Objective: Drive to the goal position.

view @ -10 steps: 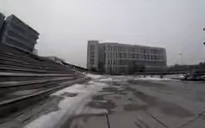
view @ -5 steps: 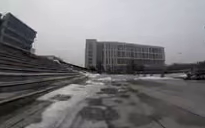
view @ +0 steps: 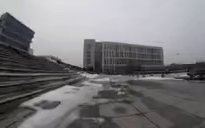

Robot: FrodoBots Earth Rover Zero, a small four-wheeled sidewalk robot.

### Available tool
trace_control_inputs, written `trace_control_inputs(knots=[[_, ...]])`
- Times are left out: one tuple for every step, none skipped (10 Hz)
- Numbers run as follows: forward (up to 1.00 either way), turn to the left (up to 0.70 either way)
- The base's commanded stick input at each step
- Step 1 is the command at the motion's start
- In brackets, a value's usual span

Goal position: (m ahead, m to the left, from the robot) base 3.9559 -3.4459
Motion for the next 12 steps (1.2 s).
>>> trace_control_inputs(knots=[[1.0,0.0],[1.0,0.0],[1.0,0.0],[1.0,0.0],[1.0,0.0],[1.0,0.0],[1.0,0.0],[1.0,0.0],[1.0,0.0],[1.0,0.0],[1.0,0.0],[1.0,0.0]])
